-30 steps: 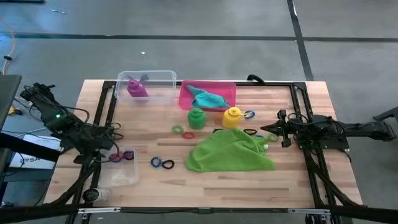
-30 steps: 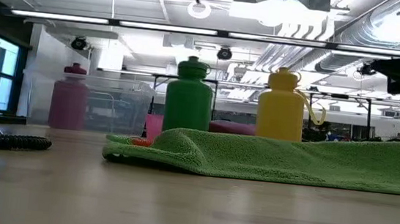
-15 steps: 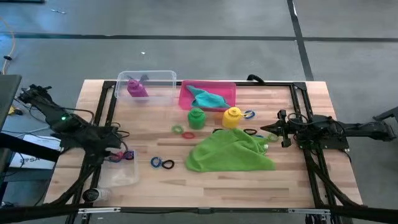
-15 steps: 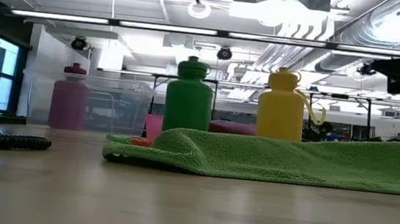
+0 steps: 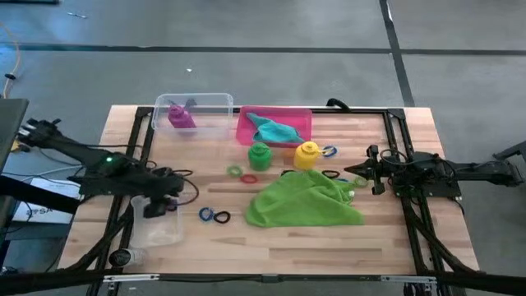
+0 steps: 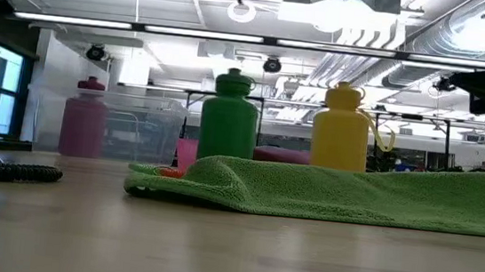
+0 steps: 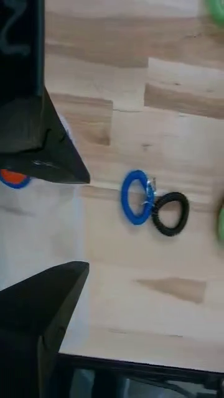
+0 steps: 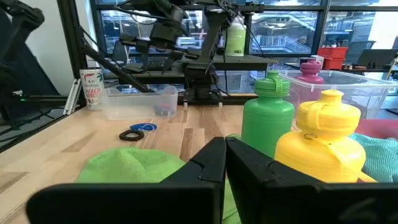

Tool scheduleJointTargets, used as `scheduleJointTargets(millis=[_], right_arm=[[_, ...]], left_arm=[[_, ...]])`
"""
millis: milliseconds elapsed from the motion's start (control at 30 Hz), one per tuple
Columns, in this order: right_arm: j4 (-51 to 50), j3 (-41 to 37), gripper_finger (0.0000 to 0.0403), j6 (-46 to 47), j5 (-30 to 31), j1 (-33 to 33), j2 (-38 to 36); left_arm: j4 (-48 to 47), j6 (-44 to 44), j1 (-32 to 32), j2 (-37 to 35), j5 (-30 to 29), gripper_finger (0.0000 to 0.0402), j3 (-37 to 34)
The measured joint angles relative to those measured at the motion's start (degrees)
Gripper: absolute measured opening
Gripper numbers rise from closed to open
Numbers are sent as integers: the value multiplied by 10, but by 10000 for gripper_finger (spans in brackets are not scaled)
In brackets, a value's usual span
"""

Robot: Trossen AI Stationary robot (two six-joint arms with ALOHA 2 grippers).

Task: Pick & Place Sports Items
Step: Put the blue spring keychain into the bottom transparent bin

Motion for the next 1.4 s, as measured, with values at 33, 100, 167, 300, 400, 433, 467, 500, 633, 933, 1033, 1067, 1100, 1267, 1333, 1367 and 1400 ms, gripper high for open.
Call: scheduleJointTargets(millis=[33, 100, 167, 300, 400, 433, 467, 500, 633, 933, 1033, 1067, 1100, 1267, 1333, 1367, 1400], right_arm=[[0, 0, 0, 0, 0, 0, 0], [0, 0, 0, 0, 0, 0, 0], [0, 0, 0, 0, 0, 0, 0], [0, 0, 0, 0, 0, 0, 0], [0, 0, 0, 0, 0, 0, 0], [0, 0, 0, 0, 0, 0, 0], [0, 0, 0, 0, 0, 0, 0], [0, 0, 0, 0, 0, 0, 0], [0, 0, 0, 0, 0, 0, 0], [0, 0, 0, 0, 0, 0, 0], [0, 0, 0, 0, 0, 0, 0], [0, 0, 0, 0, 0, 0, 0], [0, 0, 0, 0, 0, 0, 0], [0, 0, 0, 0, 0, 0, 0], [0, 0, 0, 0, 0, 0, 0], [0, 0, 0, 0, 0, 0, 0], [0, 0, 0, 0, 0, 0, 0]], left_arm=[[3, 0, 8, 6, 1, 176, 0], [8, 2, 23, 19, 2, 176, 0], [13, 11, 37, 34, 1, 176, 0], [28, 32, 59, 67, 1, 176, 0], [42, 34, 67, 94, 1, 176, 0], [47, 34, 69, 103, 1, 176, 0], [51, 34, 70, 112, 1, 176, 0], [53, 34, 70, 121, 1, 176, 0], [64, 30, 71, 152, 1, 176, 0], [82, -9, 69, 203, 1, 176, 0], [97, -21, 69, 216, 5, 176, 0], [99, -22, 69, 220, 6, 176, 0], [101, -22, 69, 224, 7, 176, 0], [105, -22, 69, 238, 7, 176, 0], [105, -22, 67, 244, 7, 176, 0], [105, -22, 66, 248, 6, 176, 0], [105, -22, 65, 252, 6, 176, 0]])
